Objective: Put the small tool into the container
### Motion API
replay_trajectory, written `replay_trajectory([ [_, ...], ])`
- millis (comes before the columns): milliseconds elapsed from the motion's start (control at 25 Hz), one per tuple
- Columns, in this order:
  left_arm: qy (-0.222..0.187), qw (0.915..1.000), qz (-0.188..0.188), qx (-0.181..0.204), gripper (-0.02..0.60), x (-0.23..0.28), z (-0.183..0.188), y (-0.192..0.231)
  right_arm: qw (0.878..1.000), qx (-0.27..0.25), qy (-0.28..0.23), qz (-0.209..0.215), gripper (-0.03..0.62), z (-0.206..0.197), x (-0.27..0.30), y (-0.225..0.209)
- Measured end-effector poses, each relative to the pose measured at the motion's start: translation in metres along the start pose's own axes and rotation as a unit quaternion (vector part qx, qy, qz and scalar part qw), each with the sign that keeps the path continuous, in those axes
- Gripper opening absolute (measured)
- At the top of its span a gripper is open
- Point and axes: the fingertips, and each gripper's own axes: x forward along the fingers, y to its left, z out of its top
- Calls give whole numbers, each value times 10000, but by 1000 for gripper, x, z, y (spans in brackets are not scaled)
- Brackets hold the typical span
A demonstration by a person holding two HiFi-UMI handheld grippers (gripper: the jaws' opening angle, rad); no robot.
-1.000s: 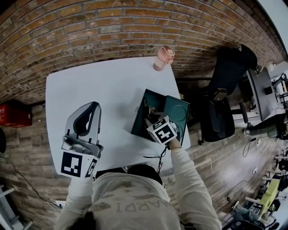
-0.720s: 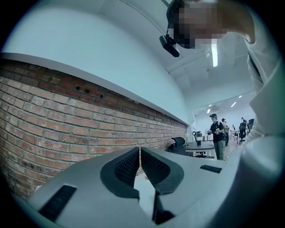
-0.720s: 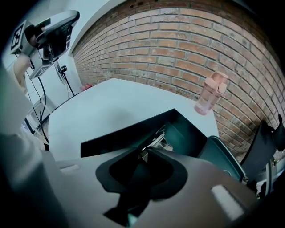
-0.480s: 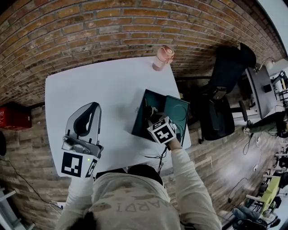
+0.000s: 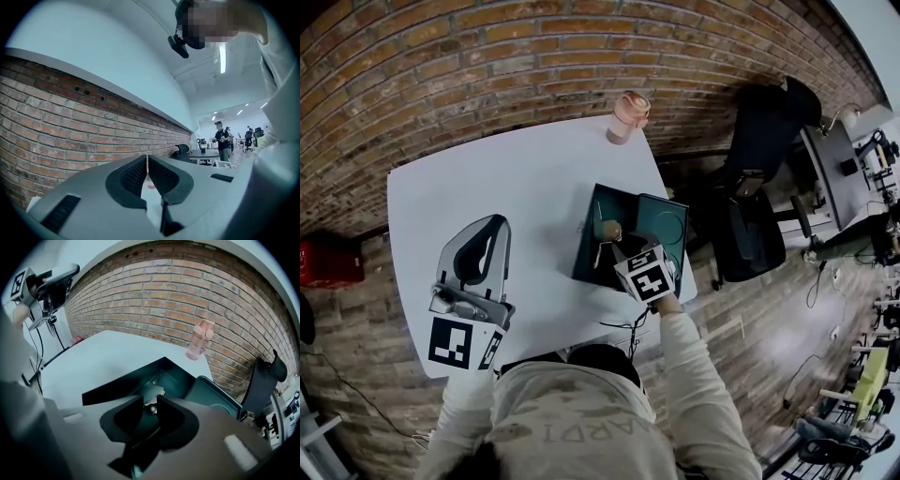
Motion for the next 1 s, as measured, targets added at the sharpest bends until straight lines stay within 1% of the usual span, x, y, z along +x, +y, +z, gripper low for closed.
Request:
replay_trajectory([
  [80,10,10000,-78,7,17,0,0,-2,9997,105,-210,-80,64,6,-8,0],
  [120,10,9999,-123,13,17,0,0,-4,9993,144,-314,-137,27,8,-12,0],
  [160,5,9999,-172,20,17,0,0,-5,9988,173,-409,-182,11,9,-16,0],
  [280,-9,9995,-309,34,17,-2,1,-7,9966,306,-711,-268,9,13,-29,3],
  [400,1,9990,-436,40,17,-4,1,-8,9915,565,-1080,-457,9,19,-45,5],
  [560,-12,9979,-640,39,17,-7,1,-11,9796,1010,-1607,-666,9,25,-69,7],
  [680,-28,9969,-780,44,17,-10,2,-15,9703,1227,-1922,-808,9,26,-87,12],
  [840,-34,9955,-948,59,17,-14,1,-23,9582,1401,-2283,-1002,9,24,-110,17],
  [1000,-40,9944,-1051,70,17,-16,-1,-30,9484,1440,-2578,-1152,11,23,-130,23],
])
